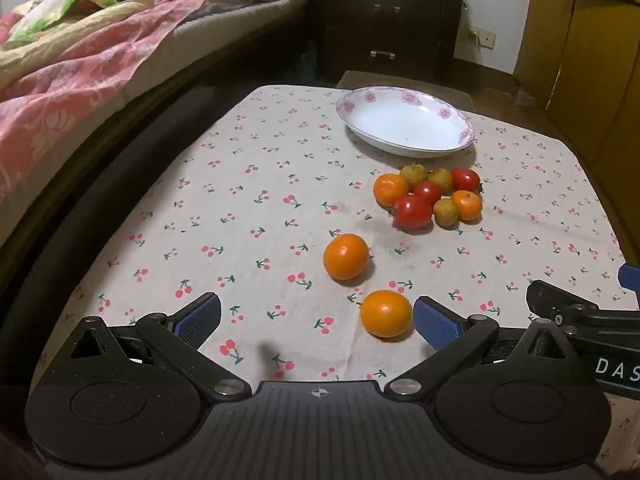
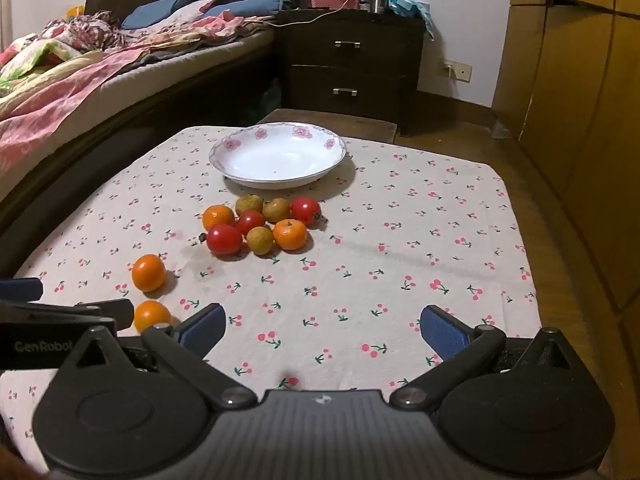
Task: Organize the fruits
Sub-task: 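Move both tools toward the two loose oranges on the cloth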
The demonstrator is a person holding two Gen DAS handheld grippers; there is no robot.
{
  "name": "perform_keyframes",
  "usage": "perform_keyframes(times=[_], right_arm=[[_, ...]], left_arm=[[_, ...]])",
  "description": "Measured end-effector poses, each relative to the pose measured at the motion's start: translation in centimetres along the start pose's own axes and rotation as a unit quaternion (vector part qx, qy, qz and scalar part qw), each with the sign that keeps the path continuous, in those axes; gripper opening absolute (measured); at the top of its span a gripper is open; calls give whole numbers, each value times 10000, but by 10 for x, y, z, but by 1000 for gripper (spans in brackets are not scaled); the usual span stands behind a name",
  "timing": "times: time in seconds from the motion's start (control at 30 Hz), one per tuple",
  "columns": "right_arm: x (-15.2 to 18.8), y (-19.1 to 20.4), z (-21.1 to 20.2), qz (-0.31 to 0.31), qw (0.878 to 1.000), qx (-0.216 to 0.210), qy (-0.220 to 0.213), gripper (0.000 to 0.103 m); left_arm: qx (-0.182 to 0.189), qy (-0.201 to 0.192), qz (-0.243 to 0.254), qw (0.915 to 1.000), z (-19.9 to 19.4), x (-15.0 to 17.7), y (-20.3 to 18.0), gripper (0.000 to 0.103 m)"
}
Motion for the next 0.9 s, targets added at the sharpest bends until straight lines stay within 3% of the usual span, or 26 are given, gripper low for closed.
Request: perform_keyframes(times=[0.9], right_arm=[[-16, 28, 20, -316, 9977, -597, 11, 103]], left_arm=[[-260, 214, -316, 9989, 3, -9, 35, 102]])
Point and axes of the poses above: each gripper's, at about its wrist camera, not at the fingertips, and z roughly the way its jaws point, y to its left, x to its underside, the point moved 1 cm from there along z, roughly the way its jaws point, and after that the axes turned 15 degrees about -z, right-handed, at the moved point
